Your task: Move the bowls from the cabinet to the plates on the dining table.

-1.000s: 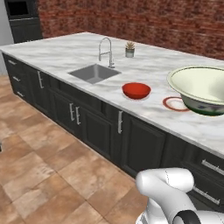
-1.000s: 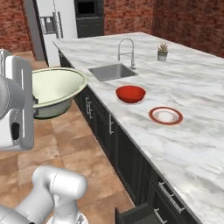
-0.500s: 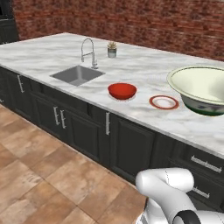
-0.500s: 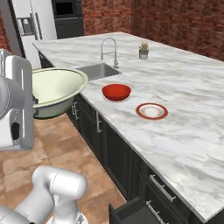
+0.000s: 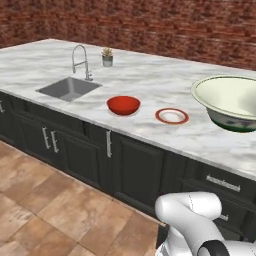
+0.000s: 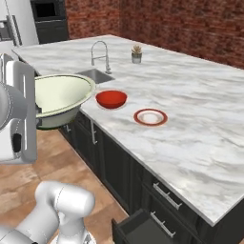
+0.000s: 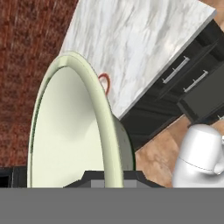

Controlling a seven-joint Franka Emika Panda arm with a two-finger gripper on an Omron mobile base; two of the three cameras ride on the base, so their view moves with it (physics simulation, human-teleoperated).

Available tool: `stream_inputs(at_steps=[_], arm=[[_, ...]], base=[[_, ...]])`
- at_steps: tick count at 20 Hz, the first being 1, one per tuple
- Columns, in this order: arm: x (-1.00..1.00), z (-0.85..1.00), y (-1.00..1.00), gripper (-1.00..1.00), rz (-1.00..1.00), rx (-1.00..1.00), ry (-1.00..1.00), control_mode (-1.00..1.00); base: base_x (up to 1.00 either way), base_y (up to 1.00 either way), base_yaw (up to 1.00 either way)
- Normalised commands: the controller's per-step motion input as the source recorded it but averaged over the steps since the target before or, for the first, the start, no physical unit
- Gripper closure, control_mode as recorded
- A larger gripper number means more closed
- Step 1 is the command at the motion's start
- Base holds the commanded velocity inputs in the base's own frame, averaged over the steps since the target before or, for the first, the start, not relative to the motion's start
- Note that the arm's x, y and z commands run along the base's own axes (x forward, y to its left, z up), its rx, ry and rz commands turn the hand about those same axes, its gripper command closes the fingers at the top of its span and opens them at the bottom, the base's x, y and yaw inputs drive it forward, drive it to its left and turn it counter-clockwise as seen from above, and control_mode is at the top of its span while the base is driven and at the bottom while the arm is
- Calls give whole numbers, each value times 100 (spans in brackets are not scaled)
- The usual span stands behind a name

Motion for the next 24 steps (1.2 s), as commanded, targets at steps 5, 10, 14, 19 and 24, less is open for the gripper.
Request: stream_inputs(at_steps=[5, 10, 14, 19, 24], arm=[[0, 0, 0, 100, 0, 0, 0, 100], [0, 0, 0, 100, 0, 0, 0, 100], [0, 0, 0, 100, 0, 0, 0, 100], [0, 0, 0, 100, 0, 0, 0, 100], [0, 0, 0, 100, 0, 0, 0, 100]], base=[[0, 0, -25], [0, 0, -25], [47, 0, -8], [62, 0, -2], [62, 1, -2]])
